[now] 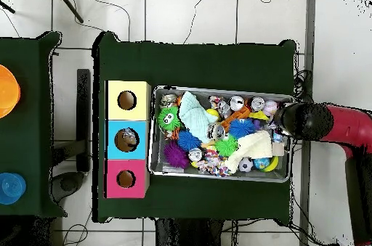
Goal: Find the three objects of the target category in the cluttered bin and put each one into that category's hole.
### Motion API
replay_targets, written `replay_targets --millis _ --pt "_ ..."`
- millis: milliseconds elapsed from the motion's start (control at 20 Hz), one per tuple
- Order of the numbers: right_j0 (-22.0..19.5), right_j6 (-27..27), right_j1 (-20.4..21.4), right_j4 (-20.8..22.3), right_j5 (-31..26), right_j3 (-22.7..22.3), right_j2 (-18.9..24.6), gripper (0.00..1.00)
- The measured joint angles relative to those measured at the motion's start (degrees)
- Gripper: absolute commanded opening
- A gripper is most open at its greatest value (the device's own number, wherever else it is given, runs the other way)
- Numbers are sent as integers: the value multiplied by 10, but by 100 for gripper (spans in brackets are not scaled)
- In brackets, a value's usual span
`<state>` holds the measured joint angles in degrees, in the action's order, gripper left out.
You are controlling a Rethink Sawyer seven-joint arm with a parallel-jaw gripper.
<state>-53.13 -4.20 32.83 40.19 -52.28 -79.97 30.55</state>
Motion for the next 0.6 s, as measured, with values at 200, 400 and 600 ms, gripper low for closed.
replay_targets --millis 200,400,600 --pt "1 0 37 -17 0 -21 0 0" --pt "3 0 69 -35 0 -43 -1 0" --pt "13 0 90 -49 0 -61 -7 0"
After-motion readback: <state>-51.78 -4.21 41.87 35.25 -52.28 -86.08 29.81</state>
